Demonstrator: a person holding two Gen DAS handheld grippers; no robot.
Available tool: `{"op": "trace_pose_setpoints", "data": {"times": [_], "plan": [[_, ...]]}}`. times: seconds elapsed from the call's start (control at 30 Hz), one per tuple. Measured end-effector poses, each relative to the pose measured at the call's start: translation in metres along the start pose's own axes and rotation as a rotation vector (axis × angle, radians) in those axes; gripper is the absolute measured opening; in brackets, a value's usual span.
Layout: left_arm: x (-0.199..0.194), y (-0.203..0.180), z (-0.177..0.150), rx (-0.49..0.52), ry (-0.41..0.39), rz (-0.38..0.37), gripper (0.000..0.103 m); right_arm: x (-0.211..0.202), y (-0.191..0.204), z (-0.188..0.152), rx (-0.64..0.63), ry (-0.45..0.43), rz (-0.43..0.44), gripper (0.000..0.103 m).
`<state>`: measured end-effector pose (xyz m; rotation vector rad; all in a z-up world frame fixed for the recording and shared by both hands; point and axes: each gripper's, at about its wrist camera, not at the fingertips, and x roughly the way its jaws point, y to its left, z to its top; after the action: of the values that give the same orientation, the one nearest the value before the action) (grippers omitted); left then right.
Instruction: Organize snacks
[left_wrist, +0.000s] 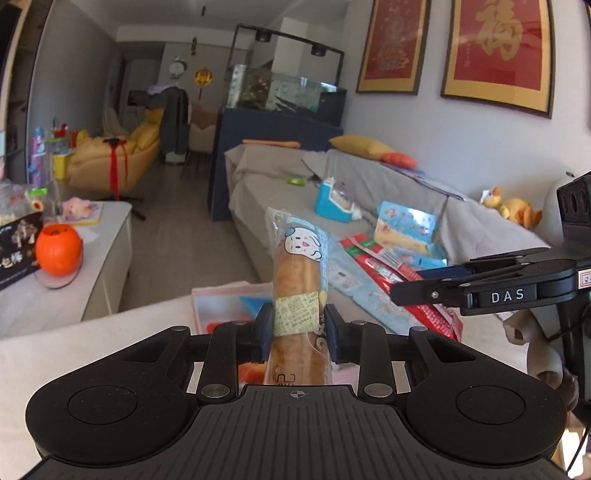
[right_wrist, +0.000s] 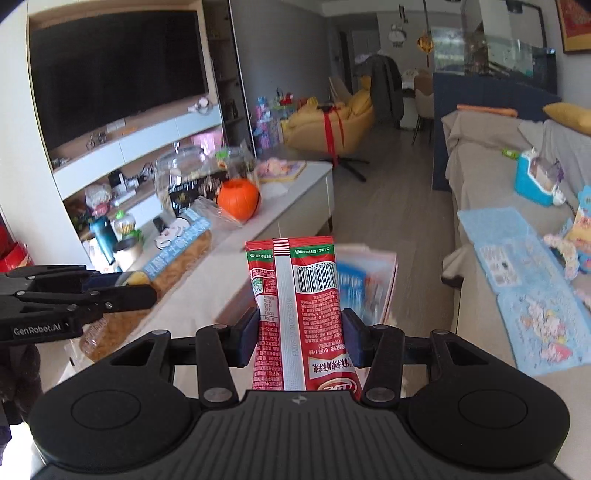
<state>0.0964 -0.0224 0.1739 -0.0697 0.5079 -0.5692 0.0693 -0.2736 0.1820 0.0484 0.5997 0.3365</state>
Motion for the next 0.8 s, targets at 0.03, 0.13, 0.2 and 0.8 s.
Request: {"op": "trace_pose_setpoints", "data": {"times": [0.03,0.13,0.2,0.8], "plan": [[0.018,0.007,0.009,-0.023,0.030,-0.018,0.035,0.007,0.001,0.016,0.001,-0.013,-0.005,0.048],[0.079,0.040,0.012,-0.145,0.090,-0.014,0.035,0.045,-0.002,0.051,0.053,0.004,-0.051,0.061],[0.096,0.055,0.001,-0.198,0.090,0.031,0.035,0.073,-0.008,0.057,0.067,0.006,-0.077,0.065],[0.001,0.004,-0.180,-0.079,0.173,0.358,0.035,0.087,0.058,-0.126,-0.098,0.154,-0.084,0.079]]}}
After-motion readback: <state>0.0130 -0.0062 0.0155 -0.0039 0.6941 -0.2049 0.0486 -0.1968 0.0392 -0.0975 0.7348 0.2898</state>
